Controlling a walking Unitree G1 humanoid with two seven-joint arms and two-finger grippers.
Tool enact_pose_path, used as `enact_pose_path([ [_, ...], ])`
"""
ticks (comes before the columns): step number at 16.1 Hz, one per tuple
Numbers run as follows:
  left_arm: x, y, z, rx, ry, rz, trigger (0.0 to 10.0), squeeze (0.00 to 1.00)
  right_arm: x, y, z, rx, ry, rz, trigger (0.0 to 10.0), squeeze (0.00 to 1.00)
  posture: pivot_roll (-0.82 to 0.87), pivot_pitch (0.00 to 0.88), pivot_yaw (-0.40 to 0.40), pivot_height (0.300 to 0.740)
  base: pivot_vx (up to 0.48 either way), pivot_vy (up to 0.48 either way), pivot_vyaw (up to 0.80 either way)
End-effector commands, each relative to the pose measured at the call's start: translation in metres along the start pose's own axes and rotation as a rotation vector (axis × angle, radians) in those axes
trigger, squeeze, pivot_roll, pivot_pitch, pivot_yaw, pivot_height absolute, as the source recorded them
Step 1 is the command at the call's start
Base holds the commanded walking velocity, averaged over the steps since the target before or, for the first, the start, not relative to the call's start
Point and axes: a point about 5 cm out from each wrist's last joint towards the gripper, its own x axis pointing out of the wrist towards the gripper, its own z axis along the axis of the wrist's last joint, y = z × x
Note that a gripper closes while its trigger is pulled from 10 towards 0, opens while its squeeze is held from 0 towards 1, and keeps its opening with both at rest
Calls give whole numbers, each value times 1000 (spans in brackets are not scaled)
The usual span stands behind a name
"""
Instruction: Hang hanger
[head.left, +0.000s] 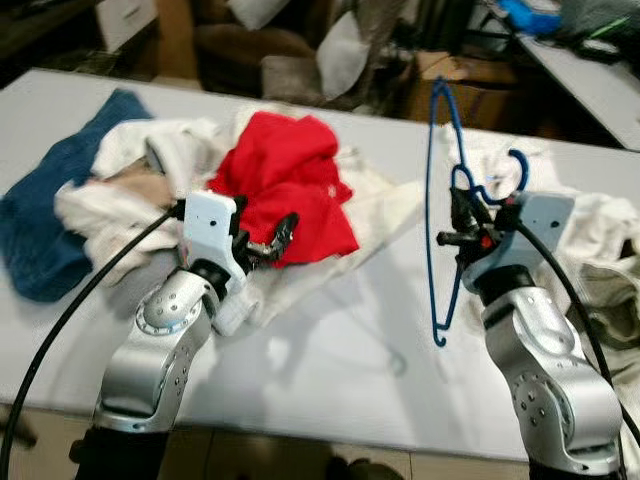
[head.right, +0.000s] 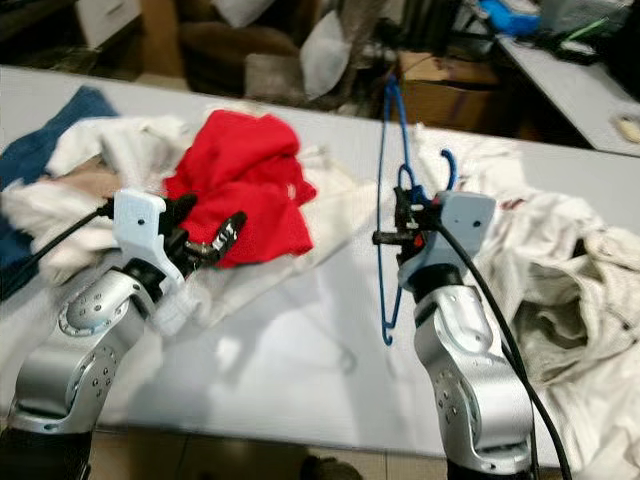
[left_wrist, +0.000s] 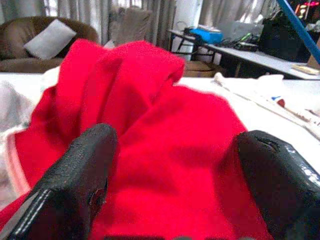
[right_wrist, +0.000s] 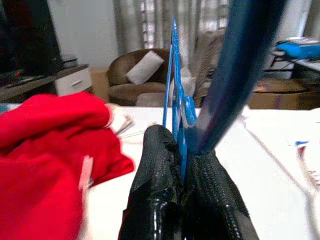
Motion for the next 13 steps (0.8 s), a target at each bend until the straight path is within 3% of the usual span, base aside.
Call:
enact_pose_path([
  [1, -2, -4, -1, 8, 6, -21, 10000, 0, -3, -1, -3, -15, 23, 6, 10000, 0, -116, 0, -66, 740, -296, 0, 0],
  [4, -4, -3, -4, 11, 14, -8, 10000, 0, -7, 1, -11, -85, 60, 43, 10000, 0, -116, 0, -75, 740, -335, 0, 0],
  [6, -1, -2, -4, 9, 14, 6, 10000, 0, -5, 2, -9, -132, 52, 56, 10000, 0, -120, 0, -68, 740, 0, 0, 0],
  [7, -1, -2, -5, 10, 14, 6, 10000, 0, -6, 2, -7, -120, 57, 78, 10000, 0, -121, 0, -63, 740, 0, 0, 0],
  [8, -4, -4, -8, 8, 27, -10, 10000, 0, -12, -1, -7, -53, 79, 83, 10000, 0, -122, 0, -71, 740, 0, 0, 0],
  [9, -7, -3, -11, 11, 36, -8, 10000, 0, -15, -3, -8, -46, 82, 65, 10000, 0, -123, 0, -73, 740, 0, 0, -800],
  [11, -8, -1, -13, -20, 35, 16, 10000, 0, -18, -8, -12, -121, 88, 29, 10000, 0, -124, 0, -76, 740, 0, 0, -800],
  [13, -3, -1, -14, -28, 33, 20, 10000, 0, -14, -7, -8, -144, 56, 23, 10000, 0, -141, 0, -57, 740, 0, -411, -800],
])
